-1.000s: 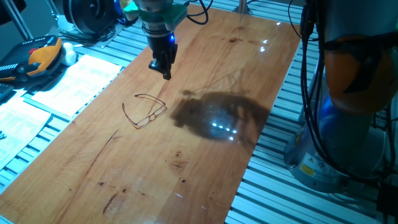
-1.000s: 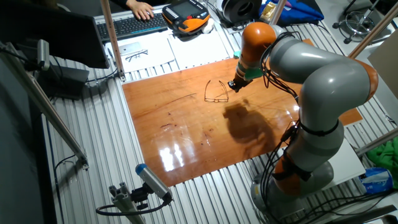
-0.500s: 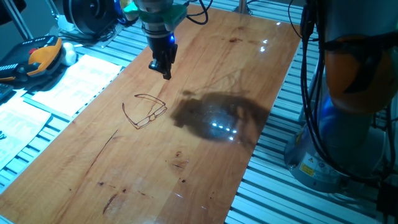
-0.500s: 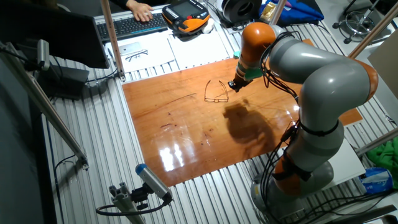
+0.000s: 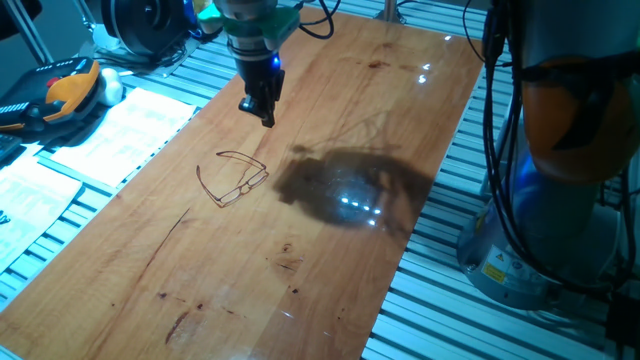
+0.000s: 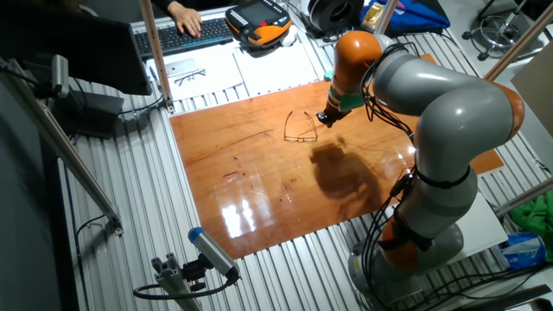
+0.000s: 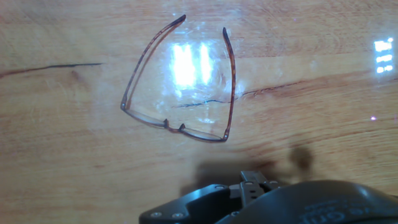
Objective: Unfold the leg of the glasses (with one hand)
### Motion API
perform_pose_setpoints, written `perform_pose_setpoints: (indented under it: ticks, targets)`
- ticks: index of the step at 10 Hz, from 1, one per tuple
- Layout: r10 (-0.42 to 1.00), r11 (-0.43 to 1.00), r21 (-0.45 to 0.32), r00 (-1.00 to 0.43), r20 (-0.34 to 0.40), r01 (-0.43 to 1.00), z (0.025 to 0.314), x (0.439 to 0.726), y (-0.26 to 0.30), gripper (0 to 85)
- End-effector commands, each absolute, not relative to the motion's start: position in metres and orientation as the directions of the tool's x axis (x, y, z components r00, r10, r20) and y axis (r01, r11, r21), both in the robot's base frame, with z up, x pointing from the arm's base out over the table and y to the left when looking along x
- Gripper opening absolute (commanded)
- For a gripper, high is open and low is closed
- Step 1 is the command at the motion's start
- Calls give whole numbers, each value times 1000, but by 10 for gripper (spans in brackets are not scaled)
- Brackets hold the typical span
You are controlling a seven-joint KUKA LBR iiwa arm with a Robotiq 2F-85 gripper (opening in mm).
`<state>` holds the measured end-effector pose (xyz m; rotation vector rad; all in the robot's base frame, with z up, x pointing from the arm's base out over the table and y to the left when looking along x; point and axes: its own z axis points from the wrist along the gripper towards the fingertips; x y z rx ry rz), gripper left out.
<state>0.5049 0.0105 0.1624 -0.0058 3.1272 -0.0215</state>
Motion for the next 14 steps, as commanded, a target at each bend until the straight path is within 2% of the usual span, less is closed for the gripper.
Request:
perform_pose_setpoints:
  ticks: [1, 14]
  targets:
    - [-2, 1000, -15, -1000, -11, -2, 162, 505, 10, 0]
    - [3, 1000, -11, -1000, 3, 3, 163, 508, 5, 0]
